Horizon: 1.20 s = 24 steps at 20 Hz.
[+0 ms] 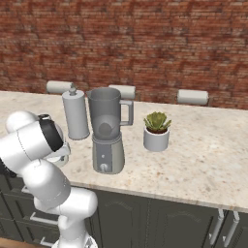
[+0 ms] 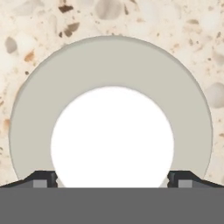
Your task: Open the blender lid, put the apple in the blender, close the lid, and start the blender.
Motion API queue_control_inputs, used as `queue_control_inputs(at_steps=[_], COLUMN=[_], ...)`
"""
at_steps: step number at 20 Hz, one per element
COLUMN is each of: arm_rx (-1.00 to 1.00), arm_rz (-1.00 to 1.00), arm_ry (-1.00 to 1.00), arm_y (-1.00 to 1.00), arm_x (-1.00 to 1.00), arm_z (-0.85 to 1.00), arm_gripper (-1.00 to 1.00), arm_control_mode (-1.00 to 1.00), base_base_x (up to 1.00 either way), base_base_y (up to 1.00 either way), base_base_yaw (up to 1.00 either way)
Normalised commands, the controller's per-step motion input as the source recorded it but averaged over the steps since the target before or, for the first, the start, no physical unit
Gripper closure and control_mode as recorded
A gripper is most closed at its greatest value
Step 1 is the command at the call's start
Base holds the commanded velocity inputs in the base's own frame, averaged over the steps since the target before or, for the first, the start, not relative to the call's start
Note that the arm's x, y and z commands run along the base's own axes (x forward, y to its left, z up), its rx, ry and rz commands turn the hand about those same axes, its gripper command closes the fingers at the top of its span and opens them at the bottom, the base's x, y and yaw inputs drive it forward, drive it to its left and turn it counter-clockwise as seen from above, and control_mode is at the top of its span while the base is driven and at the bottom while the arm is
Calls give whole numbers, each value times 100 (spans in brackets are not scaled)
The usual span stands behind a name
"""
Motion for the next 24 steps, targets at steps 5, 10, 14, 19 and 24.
queue_control_inputs(at_steps=[5,10,14,19,24], arm_rx=[0,0,0,0,0], arm_rz=[0,0,0,0,0], arm_ry=[0,0,-2,0,0], arm_y=[0,0,2,11,2], arm_x=[2,4,3,2,3], arm_z=[-38,-22,-12,-2,16], arm_gripper=[100,100,100,100,100], arm_control_mode=[-100,-100,-100,-100,-100], base_base_x=[0,0,0,0,0], base_base_y=[0,0,0,0,0], base_base_yaw=[0,0,0,0,0])
